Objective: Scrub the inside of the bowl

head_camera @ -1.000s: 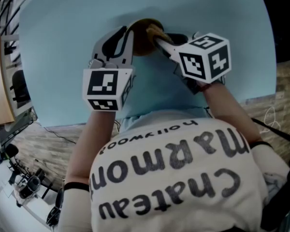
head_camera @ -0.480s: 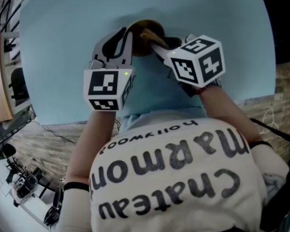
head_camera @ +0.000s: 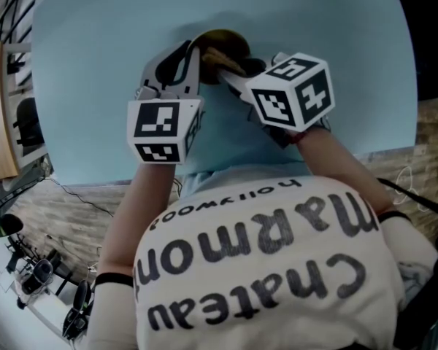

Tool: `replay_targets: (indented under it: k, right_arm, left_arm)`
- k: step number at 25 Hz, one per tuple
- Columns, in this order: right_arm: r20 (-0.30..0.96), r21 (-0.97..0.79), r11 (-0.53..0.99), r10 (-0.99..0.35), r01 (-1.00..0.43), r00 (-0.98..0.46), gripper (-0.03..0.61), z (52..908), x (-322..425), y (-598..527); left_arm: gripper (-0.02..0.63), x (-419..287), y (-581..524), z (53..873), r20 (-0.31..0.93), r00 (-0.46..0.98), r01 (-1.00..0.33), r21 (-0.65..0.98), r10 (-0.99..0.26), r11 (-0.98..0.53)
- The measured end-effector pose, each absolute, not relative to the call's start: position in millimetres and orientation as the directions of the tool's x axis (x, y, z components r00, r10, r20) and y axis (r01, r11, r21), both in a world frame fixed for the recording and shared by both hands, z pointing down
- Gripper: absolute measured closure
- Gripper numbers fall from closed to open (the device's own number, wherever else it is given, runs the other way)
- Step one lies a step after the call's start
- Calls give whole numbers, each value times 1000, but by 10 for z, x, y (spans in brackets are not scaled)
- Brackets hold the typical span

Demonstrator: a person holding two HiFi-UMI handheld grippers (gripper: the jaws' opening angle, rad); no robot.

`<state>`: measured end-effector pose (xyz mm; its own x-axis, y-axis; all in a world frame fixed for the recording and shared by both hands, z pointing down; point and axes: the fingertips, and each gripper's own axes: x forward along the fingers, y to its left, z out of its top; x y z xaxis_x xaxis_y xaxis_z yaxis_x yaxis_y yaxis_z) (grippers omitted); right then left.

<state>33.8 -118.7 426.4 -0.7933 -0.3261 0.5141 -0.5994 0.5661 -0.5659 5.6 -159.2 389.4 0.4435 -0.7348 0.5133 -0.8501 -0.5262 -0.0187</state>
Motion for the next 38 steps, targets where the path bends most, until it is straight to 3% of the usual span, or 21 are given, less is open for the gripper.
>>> replay_targets:
  k: [18,28,38]
  right_arm:
    - [464,-644,515,-325,-565,-824,517,4234,220,-1137]
    - [389,-686,479,-395,-548,-832,517,4058,303,-1186]
    - [374,-757,416,-356,-503,-856,517,4115,262,-1065]
  left_arm:
    - [595,-5,-1519,3947,514,424,-875,21,-745,-484]
    - [598,58,-1449,3942,521,407,-886,23,-750,-464]
    - [598,81,-1419,3931,500,414,-892,58,-761,-448]
